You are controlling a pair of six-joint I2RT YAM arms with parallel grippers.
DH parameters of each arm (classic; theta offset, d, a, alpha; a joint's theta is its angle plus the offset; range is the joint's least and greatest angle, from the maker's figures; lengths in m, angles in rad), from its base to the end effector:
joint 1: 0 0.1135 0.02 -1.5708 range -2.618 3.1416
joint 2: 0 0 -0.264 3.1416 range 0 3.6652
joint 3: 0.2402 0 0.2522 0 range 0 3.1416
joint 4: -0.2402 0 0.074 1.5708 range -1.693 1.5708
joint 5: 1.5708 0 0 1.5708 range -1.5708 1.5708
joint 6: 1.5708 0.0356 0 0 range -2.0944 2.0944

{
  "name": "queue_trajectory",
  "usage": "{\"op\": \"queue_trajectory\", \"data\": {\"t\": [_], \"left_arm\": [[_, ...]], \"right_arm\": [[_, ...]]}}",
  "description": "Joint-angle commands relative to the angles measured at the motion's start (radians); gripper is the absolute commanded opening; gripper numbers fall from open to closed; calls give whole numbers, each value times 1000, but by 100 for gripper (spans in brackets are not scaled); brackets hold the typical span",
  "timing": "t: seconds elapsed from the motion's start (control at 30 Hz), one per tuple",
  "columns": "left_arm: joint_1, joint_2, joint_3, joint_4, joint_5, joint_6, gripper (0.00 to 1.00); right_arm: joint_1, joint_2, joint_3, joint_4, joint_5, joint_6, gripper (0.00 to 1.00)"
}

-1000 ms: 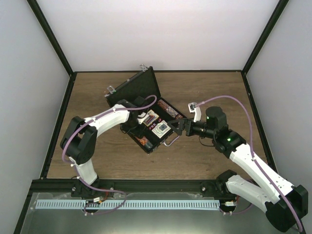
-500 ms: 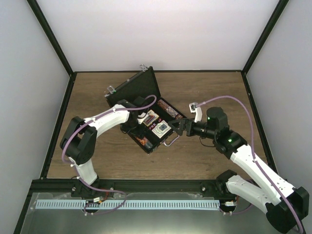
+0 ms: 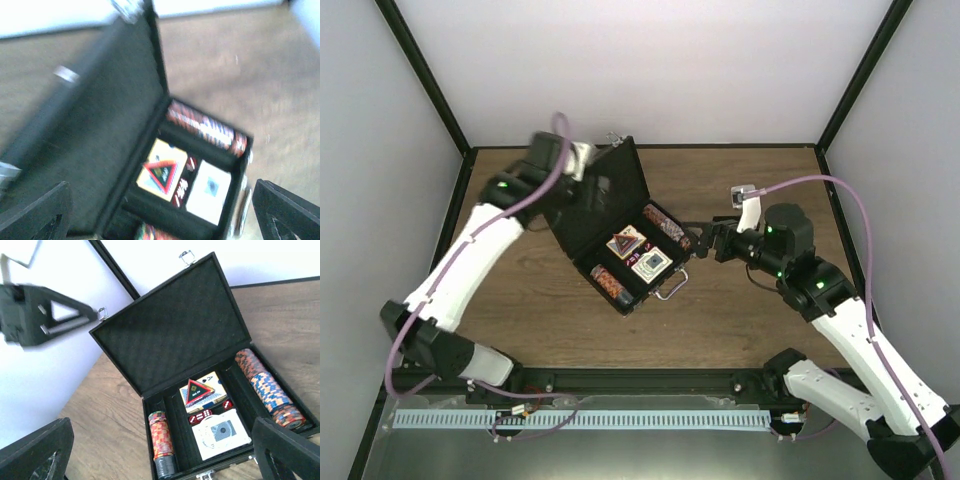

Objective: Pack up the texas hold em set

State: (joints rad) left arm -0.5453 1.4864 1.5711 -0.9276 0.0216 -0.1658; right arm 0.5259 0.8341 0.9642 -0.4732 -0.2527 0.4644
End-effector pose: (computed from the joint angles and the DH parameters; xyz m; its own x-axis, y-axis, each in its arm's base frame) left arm 0.2644 -0.1613 0.3752 -0.7172 0.2421 -0.6535 0.4182 0.8996 -0.1257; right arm 0.1511 0.0980 0.3638 -0.5690 0.1711 -0.8043 -0.4863 0.7187 0.4970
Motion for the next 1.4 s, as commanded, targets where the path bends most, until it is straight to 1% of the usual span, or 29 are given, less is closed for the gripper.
{"op": "queue_trajectory", "data": {"t": [0.0,0.03,0.17,0.23,0.33,0.47,0.53,0.7,0.83,0.93,1.07,1.23,1.37], "left_arm": [[225,-48,25,89,162,-79,100],[285,-56,7,117,243,-102,100],[527,-125,-177,327,563,-231,100],[630,-150,-260,419,649,-297,100],[698,-164,-345,498,709,-323,100],[704,-156,-406,554,755,-304,100],[704,-146,-416,555,760,-279,100],[703,-116,-424,544,795,-227,100],[702,-91,-421,525,781,-186,100],[701,-75,-419,520,772,-170,100],[683,-55,-414,518,776,-155,100],[627,-27,-403,496,784,-106,100],[579,-19,-382,501,832,-67,100]], "right_arm": [[-6,32,50,-49,51,-61,100],[-6,40,49,-44,38,-57,100],[-7,42,22,-14,-20,-24,100],[-9,30,5,-5,-36,-9,100],[-16,18,-21,7,-61,8,100],[-41,19,-50,30,-107,17,100],[-68,20,-64,45,-148,20,100],[-184,30,-105,94,-302,36,100],[-270,42,-137,120,-411,54,100],[-310,43,-156,136,-469,66,100],[-333,37,-174,144,-502,74,100],[-335,43,-177,146,-518,80,100],[-336,46,-172,147,-526,81,100]]}}
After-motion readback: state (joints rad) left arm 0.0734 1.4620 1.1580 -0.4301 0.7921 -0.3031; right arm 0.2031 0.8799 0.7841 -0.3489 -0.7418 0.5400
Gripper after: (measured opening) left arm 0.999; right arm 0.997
